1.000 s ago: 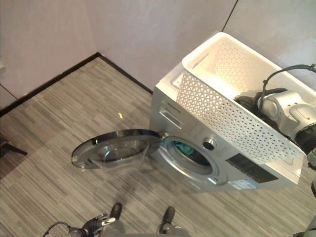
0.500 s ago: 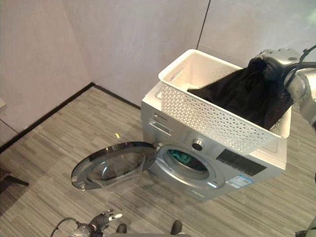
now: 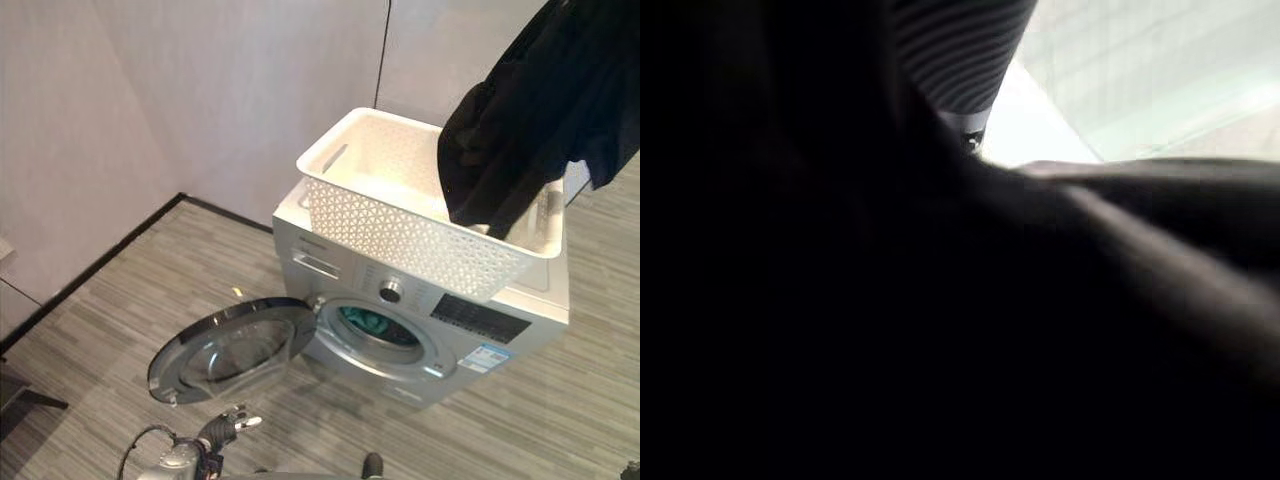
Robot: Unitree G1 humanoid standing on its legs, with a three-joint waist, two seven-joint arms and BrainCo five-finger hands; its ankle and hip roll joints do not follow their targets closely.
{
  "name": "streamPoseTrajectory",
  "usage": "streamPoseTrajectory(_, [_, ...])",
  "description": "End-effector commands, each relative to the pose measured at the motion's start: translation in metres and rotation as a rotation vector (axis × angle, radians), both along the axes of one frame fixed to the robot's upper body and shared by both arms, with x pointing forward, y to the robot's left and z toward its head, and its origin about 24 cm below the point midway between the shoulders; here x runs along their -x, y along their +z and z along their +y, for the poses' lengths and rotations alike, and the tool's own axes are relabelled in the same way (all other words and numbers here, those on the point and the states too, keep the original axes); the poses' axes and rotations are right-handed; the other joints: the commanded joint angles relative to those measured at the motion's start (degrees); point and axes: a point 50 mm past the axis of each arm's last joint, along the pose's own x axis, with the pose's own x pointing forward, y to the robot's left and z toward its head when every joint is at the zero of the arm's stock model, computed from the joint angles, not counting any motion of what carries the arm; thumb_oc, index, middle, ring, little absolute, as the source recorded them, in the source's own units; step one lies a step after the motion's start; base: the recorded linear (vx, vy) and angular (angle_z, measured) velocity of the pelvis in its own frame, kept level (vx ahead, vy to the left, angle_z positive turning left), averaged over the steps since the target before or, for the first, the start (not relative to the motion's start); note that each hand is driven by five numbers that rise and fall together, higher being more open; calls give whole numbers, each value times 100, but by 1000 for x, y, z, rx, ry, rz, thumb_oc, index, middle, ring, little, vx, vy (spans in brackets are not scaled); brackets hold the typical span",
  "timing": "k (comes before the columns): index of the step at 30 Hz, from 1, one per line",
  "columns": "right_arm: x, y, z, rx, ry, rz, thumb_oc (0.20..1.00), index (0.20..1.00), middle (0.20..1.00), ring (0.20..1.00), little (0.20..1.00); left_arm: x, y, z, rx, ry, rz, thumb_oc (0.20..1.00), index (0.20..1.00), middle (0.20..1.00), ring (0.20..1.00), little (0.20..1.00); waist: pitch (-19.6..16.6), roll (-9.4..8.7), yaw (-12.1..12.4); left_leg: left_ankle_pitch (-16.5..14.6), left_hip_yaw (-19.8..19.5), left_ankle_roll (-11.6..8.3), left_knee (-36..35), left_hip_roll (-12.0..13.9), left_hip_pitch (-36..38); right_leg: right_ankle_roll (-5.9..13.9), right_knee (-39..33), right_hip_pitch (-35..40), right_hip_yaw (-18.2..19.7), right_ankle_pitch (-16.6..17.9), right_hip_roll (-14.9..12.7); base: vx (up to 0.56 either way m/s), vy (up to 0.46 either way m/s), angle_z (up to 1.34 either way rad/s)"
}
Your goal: Grab the laundry basket,head to the washer,open it,put in the laundry and shut it.
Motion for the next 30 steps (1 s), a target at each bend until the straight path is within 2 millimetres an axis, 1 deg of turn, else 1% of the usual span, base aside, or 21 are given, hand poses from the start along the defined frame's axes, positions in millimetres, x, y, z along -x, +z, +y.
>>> streamPoseTrajectory(1, [33,46,-6,-212,151,-308,200,200,200,200,200,-17,16,22,-75,-48,-93,1000,1000,1000,1000,1000,-175,-603,102,-85,-152,104,-21,-54,62,426,-7,194,15,199,-274,0,0,0])
streamPoseTrajectory(3, [36,52,-6,-330,254,-379,200,200,200,200,200,-19,20,25,-76,-44,-110,1000,1000,1000,1000,1000,-188,-609,107,-105,-138,108,-1,-64,81,429,-7,219,20,200,-285,0,0,0])
streamPoseTrajectory(4, [36,52,-6,-330,254,-379,200,200,200,200,200,-19,20,25,-77,-44,-110,1000,1000,1000,1000,1000,-187,-610,106,-106,-139,108,0,-65,81,429,-7,220,20,200,-286,0,0,0])
streamPoseTrajectory(5, [40,59,-8,-469,379,-472,200,200,200,200,200,-22,22,24,-69,-33,-124,1000,1000,1000,1000,1000,-213,-605,102,-127,-131,110,9,-84,96,430,-7,228,32,205,-295,0,0,0])
streamPoseTrajectory(6, [39,61,-8,-499,404,-472,200,200,200,200,200,-23,23,25,-72,-33,-128,1000,1000,1000,1000,1000,-217,-621,98,-134,-122,112,13,-93,104,433,-7,224,40,213,-301,0,0,0])
streamPoseTrajectory(7, [41,64,-9,-584,480,-528,200,200,200,200,200,-23,22,24,-72,-24,-123,1000,1000,1000,1000,1000,-226,-604,100,-142,-115,115,20,-102,109,435,-7,221,47,219,-304,12,20,-3])
streamPoseTrajectory(8, [43,66,-9,-628,528,-556,200,200,200,200,200,-23,23,24,-68,-17,-125,1000,1000,1000,1000,1000,-228,-607,93,-154,-108,117,29,-106,114,437,-7,225,54,220,-307,0,0,0])
streamPoseTrajectory(9, [44,69,-9,-715,621,-609,200,200,200,200,200,-24,23,23,-71,-16,-126,1000,1000,1000,1000,1000,-241,-600,85,-169,-97,120,37,-113,122,440,-7,225,68,223,-311,0,0,0])
streamPoseTrajectory(12, [40,70,-9,-883,760,-684,200,200,200,200,200,-26,25,19,-55,-8,-136,1000,1000,1000,1000,1000,-246,-596,85,-198,-82,127,85,-134,128,441,-7,228,88,237,-320,0,0,0])
streamPoseTrajectory(13, [37,69,-7,-907,784,-677,200,200,200,200,200,-26,25,19,-54,-5,-134,1000,1000,1000,1000,1000,-244,-602,76,-209,-70,127,103,-140,126,442,-7,230,98,242,-328,0,0,0])
streamPoseTrajectory(16, [29,66,-4,-915,759,-624,200,200,200,200,200,-30,29,17,-46,-6,-157,1000,1000,1000,1000,1000,-241,-614,48,-251,-43,142,148,-155,145,441,-7,238,125,248,-335,0,0,0])
streamPoseTrajectory(19, [22,62,-2,-946,763,-607,200,200,200,200,200,-40,39,12,-12,-16,-215,1000,1000,1000,1000,1000,-222,-606,64,-282,-33,157,185,-163,162,442,-7,260,139,247,-339,7,4,-4])
streamPoseTrajectory(20, [22,62,-2,-947,764,-607,200,200,200,200,200,-39,39,13,-12,-14,-214,1000,1000,1000,1000,1000,-220,-609,62,-286,-32,158,190,-163,165,442,-7,263,141,247,-338,5,9,-8])
streamPoseTrajectory(21, [18,62,0,-980,769,-610,200,200,200,200,200,-50,55,11,31,-26,-292,1000,1000,1000,1000,1000,-214,-602,86,-298,-35,163,216,-175,159,443,-7,262,154,252,-348,3,7,-5])
streamPoseTrajectory(22, [17,63,0,-981,771,-609,200,200,200,200,200,-50,56,12,32,-23,-291,1000,1000,1000,1000,1000,-212,-602,80,-302,-31,164,223,-177,158,444,-7,262,159,252,-349,8,7,-8])
streamPoseTrajectory(24, [10,67,5,-1038,786,-593,200,200,200,200,200,-61,85,16,84,-69,-399,1000,1000,1000,1000,1000,-219,-591,146,-322,-42,176,248,-194,164,452,-7,263,148,261,-363,13,10,-8])
streamPoseTrajectory(25, [6,67,7,-1071,798,-578,200,200,200,200,200,-63,95,19,94,-84,-426,1000,1000,1000,1000,1000,-219,-585,174,-329,-51,180,258,-196,161,454,-7,275,141,263,-372,9,10,-4])
streamPoseTrajectory(26, [6,68,8,-1073,803,-577,200,200,200,200,200,-62,96,20,95,-80,-425,1000,1000,1000,1000,1000,-215,-587,159,-332,-50,180,263,-197,162,455,-7,278,142,263,-373,9,5,-5])
streamPoseTrajectory(27, [3,68,8,-1089,791,-564,200,200,200,200,200,-64,103,24,83,-94,-447,1000,1000,1000,1000,1000,-228,-589,193,-334,-65,181,266,-200,163,458,-7,288,136,264,-377,0,0,0])
streamPoseTrajectory(29, [-2,72,16,-1137,831,-542,200,200,200,200,200,-67,115,30,61,-124,-484,1000,1000,1000,1000,1000,-256,-596,250,-339,-103,180,268,-210,168,466,-7,318,110,259,-388,0,0,0])
streamPoseTrajectory(30, [-3,78,25,-1147,863,-527,200,200,200,200,200,-72,130,31,72,-143,-533,1000,1000,1000,1000,1000,-281,-603,280,-335,-135,178,266,-216,177,473,-7,346,88,250,-397,0,0,0])
